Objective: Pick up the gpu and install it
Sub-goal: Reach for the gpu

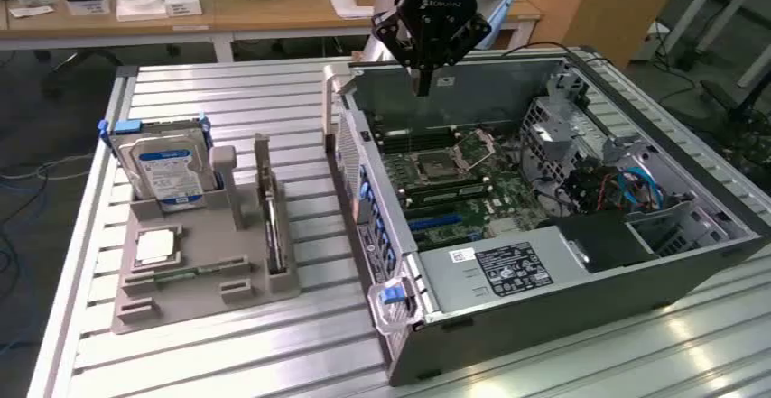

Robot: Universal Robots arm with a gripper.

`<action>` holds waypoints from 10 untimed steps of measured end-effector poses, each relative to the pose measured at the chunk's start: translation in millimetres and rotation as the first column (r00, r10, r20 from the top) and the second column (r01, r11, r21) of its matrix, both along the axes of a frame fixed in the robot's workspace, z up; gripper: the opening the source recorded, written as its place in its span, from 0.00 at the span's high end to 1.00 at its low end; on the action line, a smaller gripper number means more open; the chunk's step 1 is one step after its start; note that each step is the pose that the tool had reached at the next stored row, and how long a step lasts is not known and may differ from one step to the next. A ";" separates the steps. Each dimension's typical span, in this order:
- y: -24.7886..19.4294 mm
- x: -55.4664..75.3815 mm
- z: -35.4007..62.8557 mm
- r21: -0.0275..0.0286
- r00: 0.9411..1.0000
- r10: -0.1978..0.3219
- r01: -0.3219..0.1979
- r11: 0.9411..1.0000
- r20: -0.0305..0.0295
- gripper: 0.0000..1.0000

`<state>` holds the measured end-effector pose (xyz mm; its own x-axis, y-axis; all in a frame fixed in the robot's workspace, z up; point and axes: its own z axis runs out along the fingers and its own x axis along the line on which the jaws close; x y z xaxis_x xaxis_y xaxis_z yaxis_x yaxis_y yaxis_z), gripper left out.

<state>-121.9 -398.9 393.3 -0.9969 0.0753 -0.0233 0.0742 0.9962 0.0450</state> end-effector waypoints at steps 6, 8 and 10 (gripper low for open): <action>0.0 -0.9 0.1 0.000 1.000 0.000 0.000 1.000 0.000 0.89; 0.0 -2.9 0.1 0.000 1.000 0.000 0.000 1.000 0.000 0.89; 0.0 -5.0 0.0 0.000 1.000 0.000 0.000 1.000 0.000 0.89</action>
<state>-126.9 -398.9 393.3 -0.9969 0.0753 -0.0233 0.0742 0.9962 0.0450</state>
